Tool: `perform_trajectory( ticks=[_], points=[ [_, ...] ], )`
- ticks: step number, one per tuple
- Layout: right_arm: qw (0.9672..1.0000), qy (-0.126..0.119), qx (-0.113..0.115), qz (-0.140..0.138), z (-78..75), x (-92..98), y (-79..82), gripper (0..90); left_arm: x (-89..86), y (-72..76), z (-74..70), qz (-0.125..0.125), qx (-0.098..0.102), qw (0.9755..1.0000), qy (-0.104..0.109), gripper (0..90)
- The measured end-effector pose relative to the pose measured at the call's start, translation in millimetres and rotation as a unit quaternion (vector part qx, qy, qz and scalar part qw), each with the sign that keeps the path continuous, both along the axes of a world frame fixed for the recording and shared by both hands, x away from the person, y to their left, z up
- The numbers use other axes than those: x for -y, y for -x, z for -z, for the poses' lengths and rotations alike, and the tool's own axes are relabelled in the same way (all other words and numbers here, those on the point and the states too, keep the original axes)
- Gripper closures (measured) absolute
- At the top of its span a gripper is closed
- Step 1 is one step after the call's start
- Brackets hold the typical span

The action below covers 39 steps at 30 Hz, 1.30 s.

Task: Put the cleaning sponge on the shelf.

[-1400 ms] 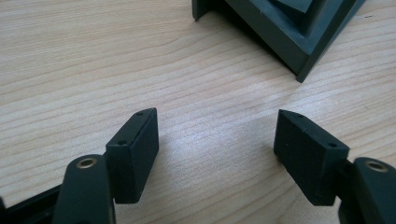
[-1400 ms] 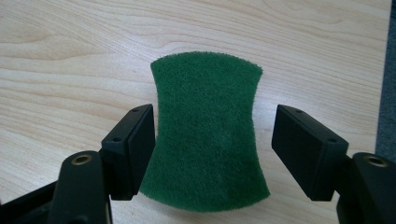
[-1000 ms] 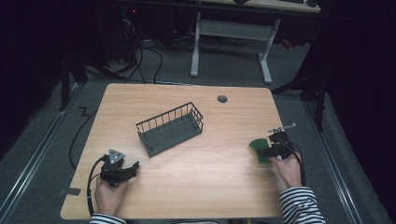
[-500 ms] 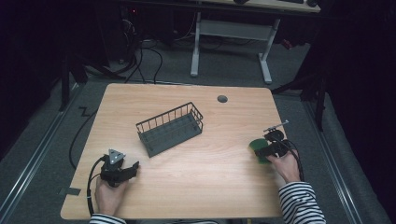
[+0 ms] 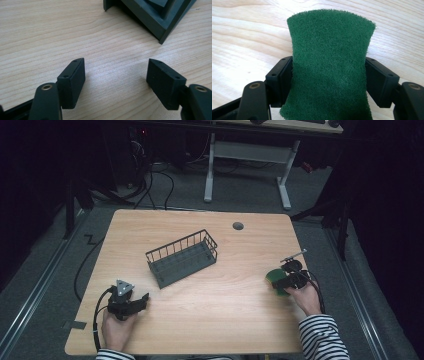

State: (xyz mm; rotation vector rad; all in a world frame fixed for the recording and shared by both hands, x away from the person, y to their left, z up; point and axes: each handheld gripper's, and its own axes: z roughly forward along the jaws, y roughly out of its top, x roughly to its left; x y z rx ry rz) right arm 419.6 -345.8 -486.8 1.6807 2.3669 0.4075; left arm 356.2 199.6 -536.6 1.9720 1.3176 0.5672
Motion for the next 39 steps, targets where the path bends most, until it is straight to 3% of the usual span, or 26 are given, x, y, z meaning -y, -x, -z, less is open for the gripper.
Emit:
perform_trajectory(
  ticks=[9, 13, 18, 29, 33, 39],
  points=[
    [0.9997, -0.022, 0.004, -0.012, -6.5, -7.0, 3.5, 29.9, -0.1, 0.1, 0.0, -0.002, 0.001, 1.0, 0.0, 33.0],
    [0.999, -0.032, 0.027, -0.017, -16.8, -13.6, 6.3, 30.1, 0.2, 0.1, 0.1, -0.001, 0.001, 1.0, 0.0, 33.0],
    [0.9971, -0.035, 0.049, -0.046, -23.7, -28.0, 8.3, 30.3, 0.2, -0.1, 0.1, 0.0, 0.001, 1.0, 0.0, 33.1],
    [0.9963, -0.045, 0.056, -0.047, -26.7, -35.3, 4.4, 30.4, 0.3, -0.1, 0.1, 0.0, 0.001, 1.0, 0.0, 33.0],
    [0.9955, -0.05, 0.068, -0.043, -33.8, -36.0, 10.0, 30.5, 0.6, -0.3, 0.2, -0.001, 0.002, 1.0, 0.0, 33.0],
    [0.9954, -0.047, 0.068, -0.049, -37.9, -38.2, 11.8, 30.5, 0.6, -0.3, 0.2, 0.0, 0.002, 1.0, 0.001, 32.9]
  ],
)
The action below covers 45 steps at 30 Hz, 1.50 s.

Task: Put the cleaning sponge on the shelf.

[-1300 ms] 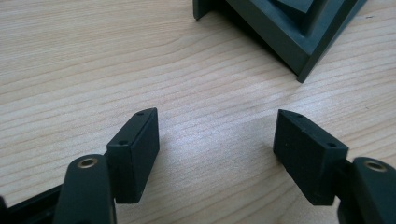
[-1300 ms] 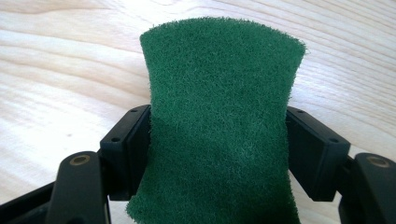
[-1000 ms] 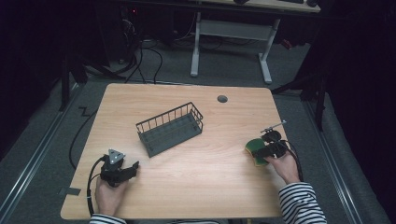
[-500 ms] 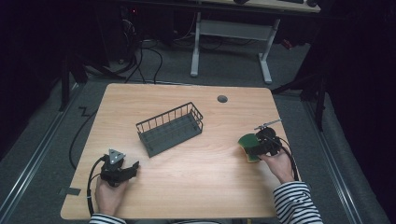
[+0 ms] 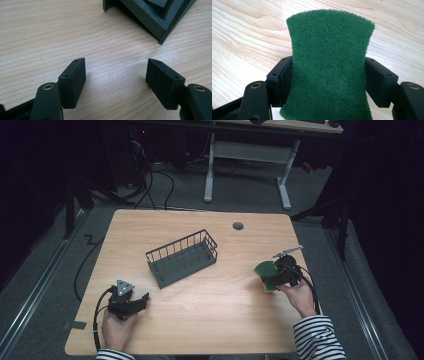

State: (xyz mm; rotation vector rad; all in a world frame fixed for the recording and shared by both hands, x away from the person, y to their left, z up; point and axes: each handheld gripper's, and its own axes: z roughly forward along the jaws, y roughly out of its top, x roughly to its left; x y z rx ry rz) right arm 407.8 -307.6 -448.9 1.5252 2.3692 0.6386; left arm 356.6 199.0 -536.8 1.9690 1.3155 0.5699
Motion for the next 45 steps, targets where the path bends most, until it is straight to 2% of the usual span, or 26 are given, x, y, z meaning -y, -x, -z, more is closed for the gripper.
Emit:
perform_trajectory(
  ticks=[2, 11, 15, 19, 24, 30, 35, 40, 45],
  points=[
    [1.0, -0.004, -0.006, 0.001, 1.8, -2.2, -3.0, 30.5, 0.1, 0.0, 0.0, 0.001, 0.0, 1.0, 0.0, 32.8],
    [0.9998, -0.011, 0.005, -0.016, -4.6, -16.3, -5.5, 30.6, 0.0, 0.1, -0.2, 0.004, -0.001, 1.0, -0.001, 32.5],
    [0.9994, -0.027, 0.009, -0.02, -5.7, -18.7, -6.6, 30.5, 0.0, 0.1, -0.2, 0.004, -0.001, 1.0, -0.001, 32.4],
    [0.9995, -0.024, 0.006, -0.022, -7.0, -22.4, -9.9, 30.5, 0.0, 0.0, -0.2, 0.003, -0.001, 1.0, -0.002, 32.4],
    [0.9989, -0.031, 0.015, -0.032, -17.9, -29.4, -12.4, 30.5, 0.5, 0.2, -0.1, 0.002, -0.001, 1.0, -0.002, 32.4],
    [0.9986, -0.014, 0.015, -0.049, -24.8, -42.1, -23.7, 30.5, 0.6, 0.2, -0.1, 0.002, 0.0, 1.0, -0.002, 32.3],
    [0.9978, -0.021, 0.029, -0.055, -43.3, -53.3, -32.0, 30.5, 0.6, 0.2, 0.0, 0.001, 0.0, 1.0, -0.001, 32.2],
    [0.9973, -0.014, 0.032, -0.065, -48.1, -70.7, -46.4, 30.5, 0.4, 0.3, -0.1, 0.003, -0.001, 1.0, -0.002, 32.1],
    [0.9965, -0.018, 0.039, -0.072, -54.6, -82.6, -53.7, 30.5, 0.4, 0.3, -0.1, 0.003, -0.001, 1.0, -0.002, 32.1]
  ],
)
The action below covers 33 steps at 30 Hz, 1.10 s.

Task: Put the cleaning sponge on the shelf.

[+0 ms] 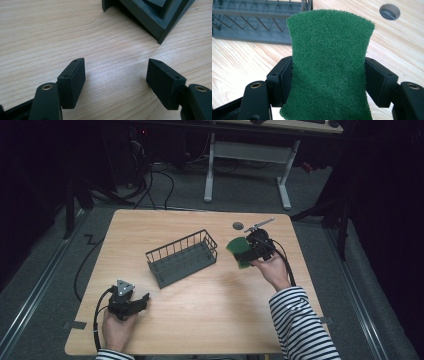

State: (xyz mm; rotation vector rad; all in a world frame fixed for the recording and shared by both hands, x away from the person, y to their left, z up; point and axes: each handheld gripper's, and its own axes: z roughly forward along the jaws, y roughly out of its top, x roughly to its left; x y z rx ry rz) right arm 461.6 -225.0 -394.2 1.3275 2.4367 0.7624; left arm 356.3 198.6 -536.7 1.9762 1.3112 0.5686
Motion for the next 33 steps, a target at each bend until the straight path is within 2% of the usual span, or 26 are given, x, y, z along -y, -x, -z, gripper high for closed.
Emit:
perform_trajectory(
  ticks=[5, 15, 20, 23, 25, 28, 33],
  points=[
    [1.0, -0.002, 0.002, -0.01, -6.9, -11.7, -9.1, 30.5, 0.1, 0.0, 0.0, 0.0, 0.0, 1.0, 0.0, 32.1],
    [0.9992, -0.027, 0.012, -0.027, -19.3, -35.9, -24.9, 30.5, 0.1, -0.1, 0.0, 0.0, 0.0, 1.0, 0.001, 32.1],
    [0.9991, -0.019, 0.014, -0.034, -22.5, -48.5, -29.0, 30.5, 0.1, 0.0, 0.0, 0.0, 0.0, 1.0, 0.001, 32.0],
    [0.9987, -0.028, 0.016, -0.039, -26.8, -53.1, -28.9, 30.5, 0.1, 0.1, 0.1, 0.0, 0.0, 1.0, 0.001, 31.9],
    [0.9987, -0.022, 0.02, -0.041, -30.7, -56.6, -29.6, 30.5, 0.1, 0.1, 0.1, 0.0, 0.0, 1.0, 0.001, 31.8],
    [0.9984, -0.027, 0.025, -0.043, -36.2, -59.7, -31.3, 30.4, 0.1, 0.1, 0.1, 0.0, 0.0, 1.0, 0.001, 31.8],
    [0.9983, -0.025, 0.022, -0.047, -35.4, -66.1, -35.4, 30.4, 0.1, 0.0, 0.1, 0.0, 0.0, 1.0, 0.001, 31.8]
  ],
)
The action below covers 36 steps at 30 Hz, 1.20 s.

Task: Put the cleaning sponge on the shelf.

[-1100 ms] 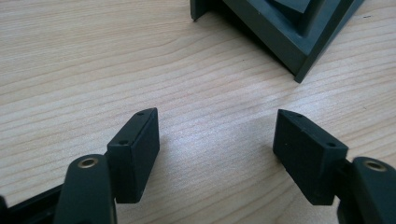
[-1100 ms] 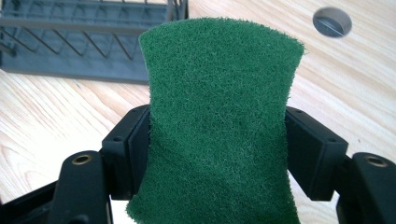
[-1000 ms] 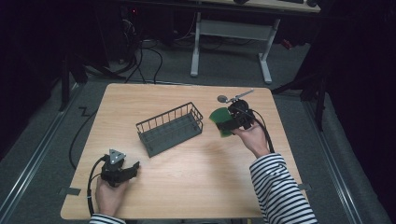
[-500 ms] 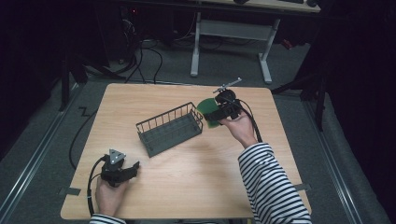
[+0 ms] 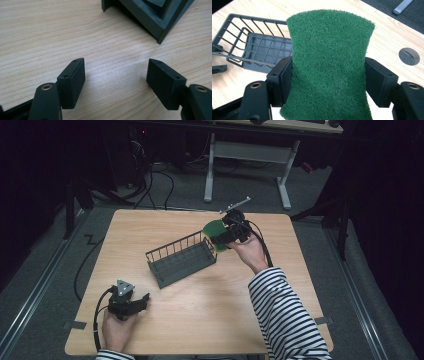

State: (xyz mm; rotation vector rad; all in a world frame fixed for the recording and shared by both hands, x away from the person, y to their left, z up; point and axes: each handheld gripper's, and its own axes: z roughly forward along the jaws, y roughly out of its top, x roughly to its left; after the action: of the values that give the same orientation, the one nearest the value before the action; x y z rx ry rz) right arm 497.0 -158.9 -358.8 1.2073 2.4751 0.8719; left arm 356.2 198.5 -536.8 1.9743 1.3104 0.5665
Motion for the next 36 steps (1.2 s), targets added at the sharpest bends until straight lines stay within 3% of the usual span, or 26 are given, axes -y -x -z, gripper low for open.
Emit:
perform_trajectory(
  ticks=[16, 27, 36],
  points=[
    [0.9997, 0.01, -0.008, -0.021, -3.1, -39.5, -16.1, 30.4, -0.9, -0.2, -0.2, 0.001, -0.002, 1.0, 0.004, 31.9],
    [0.9991, 0.019, -0.018, -0.034, 10.9, -65.4, -27.0, 30.4, -1.1, -0.3, -0.1, 0.001, -0.001, 1.0, 0.004, 31.9],
    [0.9989, 0.03, -0.023, -0.028, 21.8, -76.1, -33.7, 30.3, -1.3, -0.4, -0.1, 0.002, -0.001, 1.0, 0.004, 31.9]
  ],
)
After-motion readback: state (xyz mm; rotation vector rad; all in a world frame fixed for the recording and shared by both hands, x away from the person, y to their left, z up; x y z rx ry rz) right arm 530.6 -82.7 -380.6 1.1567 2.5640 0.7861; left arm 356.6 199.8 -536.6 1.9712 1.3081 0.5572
